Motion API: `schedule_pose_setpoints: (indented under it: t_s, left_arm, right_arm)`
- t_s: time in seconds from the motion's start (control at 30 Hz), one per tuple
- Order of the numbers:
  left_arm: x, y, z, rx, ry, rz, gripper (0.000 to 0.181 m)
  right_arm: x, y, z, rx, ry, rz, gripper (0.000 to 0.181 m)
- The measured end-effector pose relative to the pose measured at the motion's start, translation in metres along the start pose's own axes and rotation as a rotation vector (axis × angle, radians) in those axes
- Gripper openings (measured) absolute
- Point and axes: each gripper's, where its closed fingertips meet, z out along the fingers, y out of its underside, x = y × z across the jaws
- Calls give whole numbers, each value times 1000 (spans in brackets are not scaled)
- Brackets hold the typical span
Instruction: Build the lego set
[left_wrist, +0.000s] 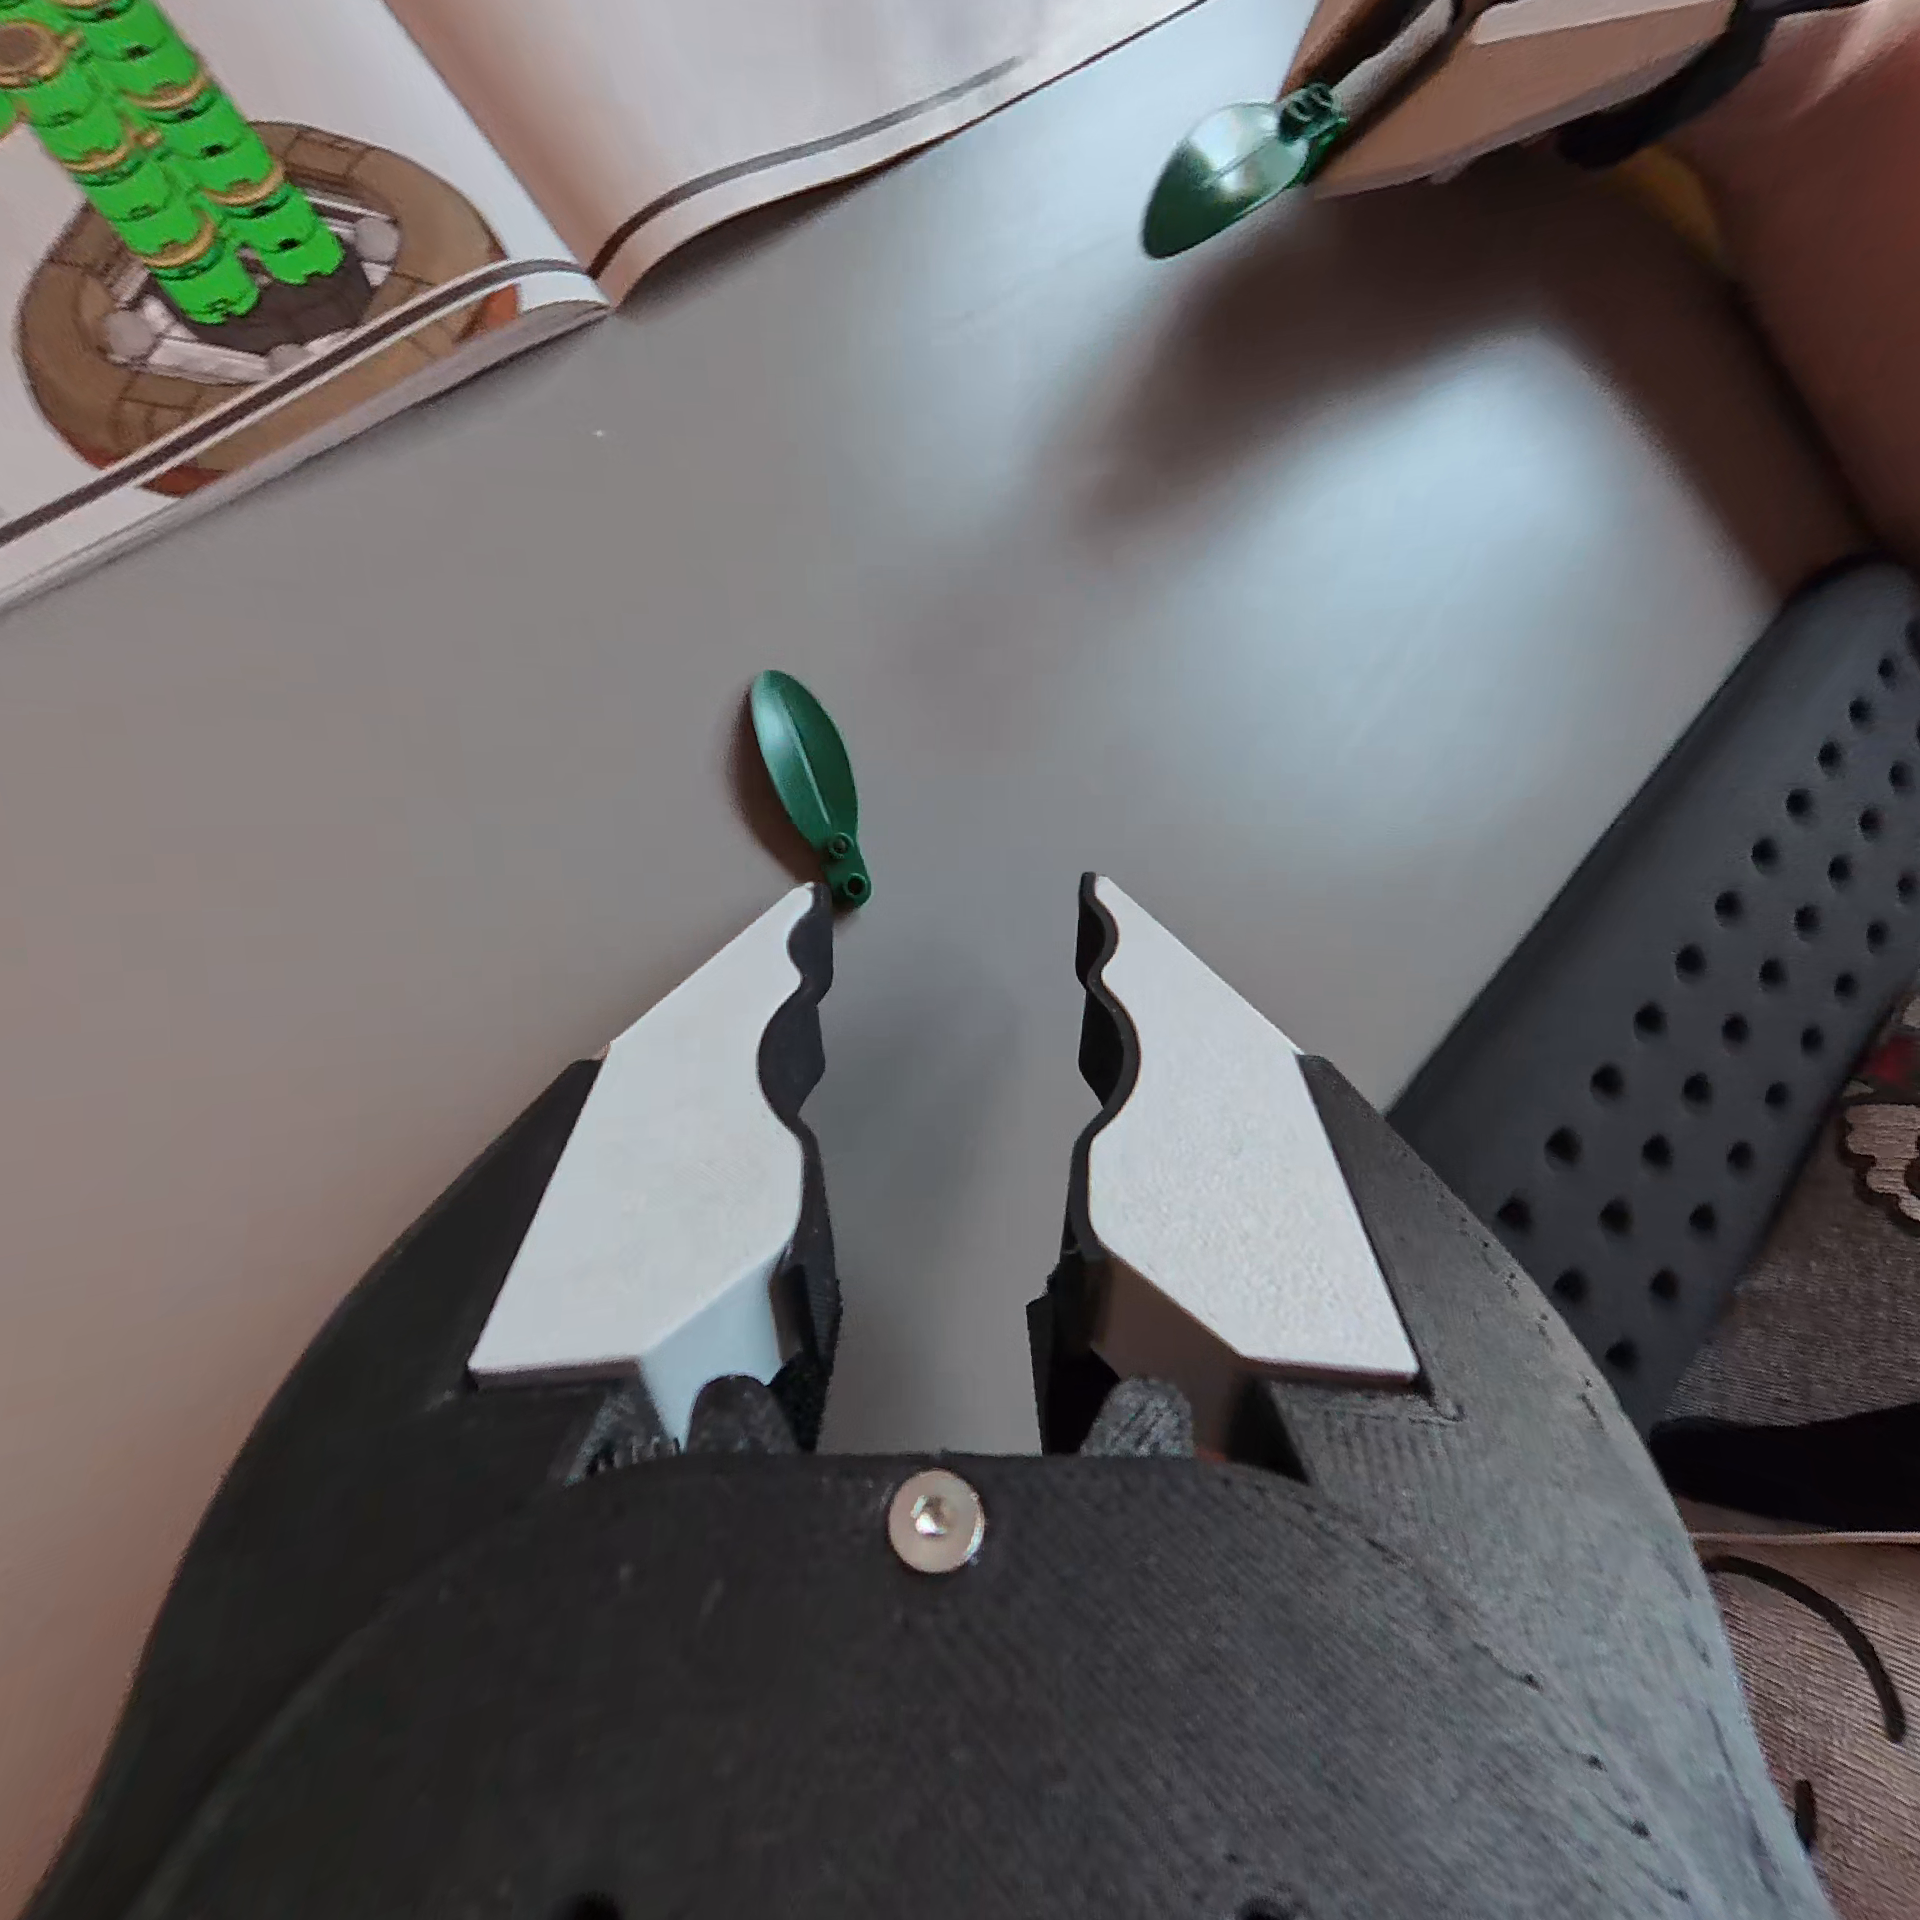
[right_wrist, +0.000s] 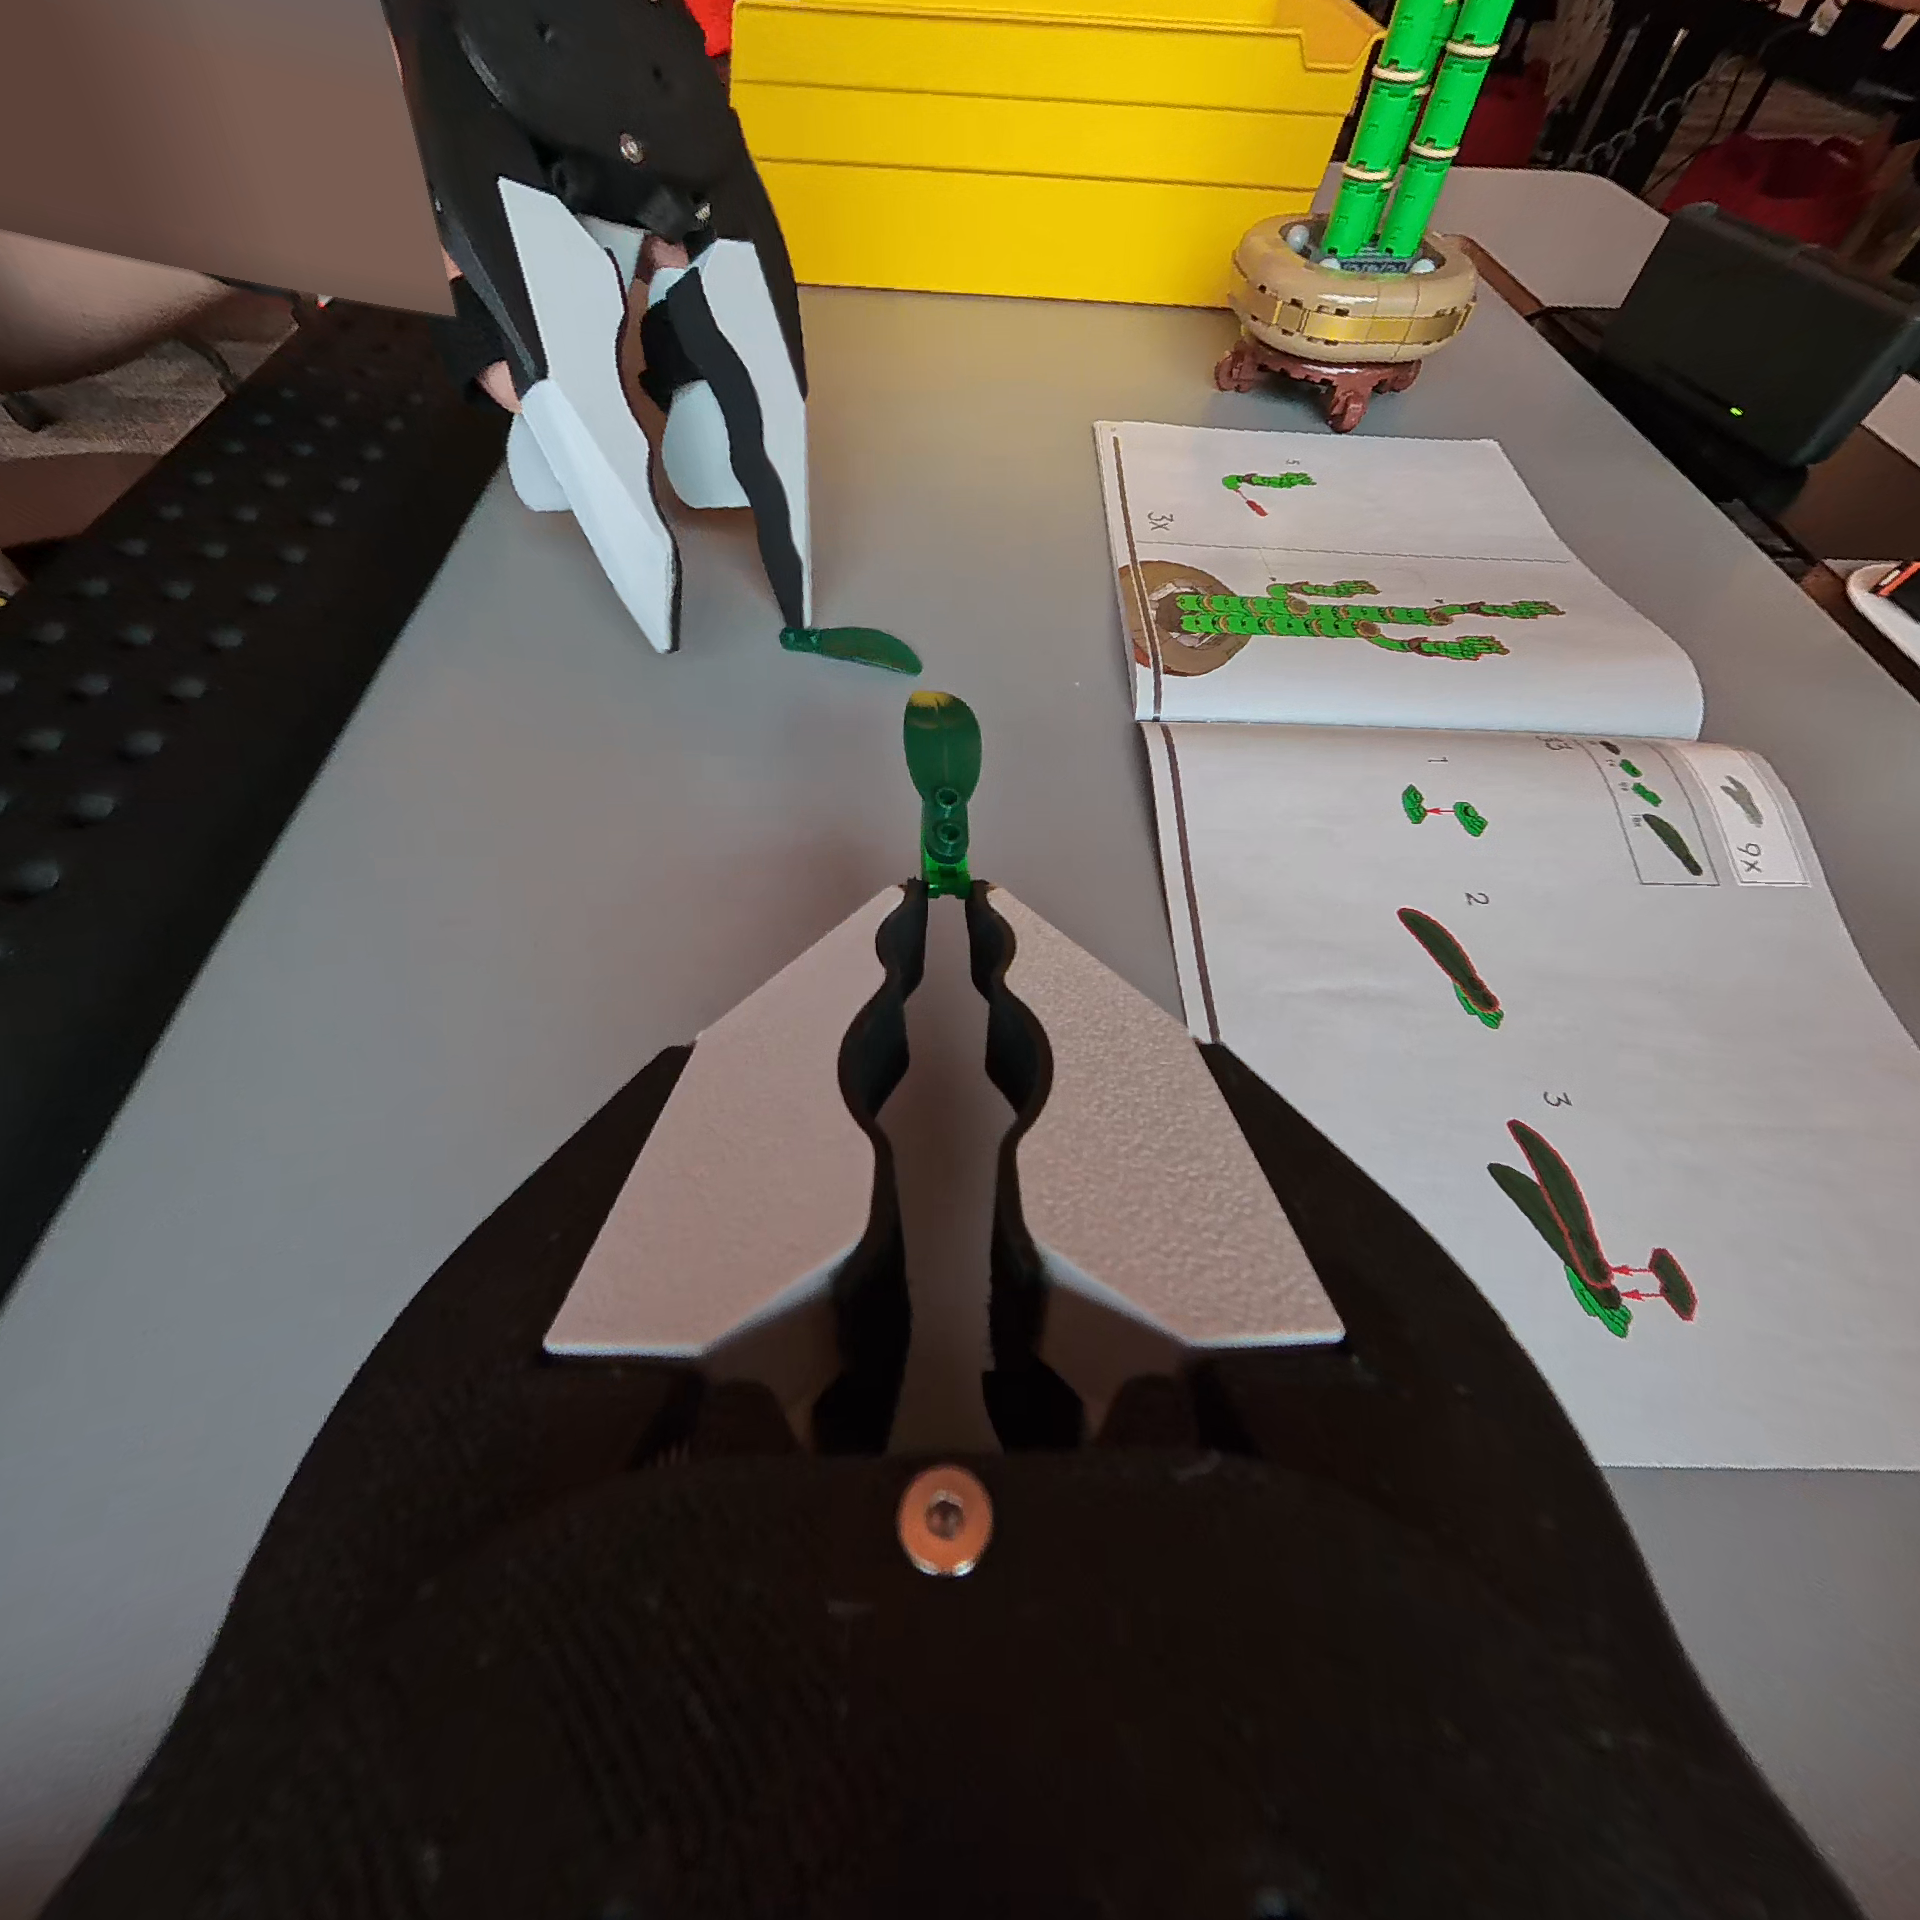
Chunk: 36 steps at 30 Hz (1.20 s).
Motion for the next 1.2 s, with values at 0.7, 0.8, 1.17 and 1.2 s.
schedule_pose_setpoints:
  t_s: [0.7, 0.8, 1.17, 1.2]
  left_arm:
    - [38, -50, 24, 137, 233, 140, 38]
    - [21, -62, -1, 248, 138, 278, 38]
    - [0, -57, 22, 117, 204, 753, 27]
    - [0, -55, 26, 97, 207, 781, 27]
  right_arm:
    - [8, -7, -8, 69, 22, 38, 6]
    - [8, -7, -7, 63, 19, 38, 6]
    - [7, -5, -5, 48, 13, 32, 6]
    - [7, -5, -5, 47, 12, 34, 6]
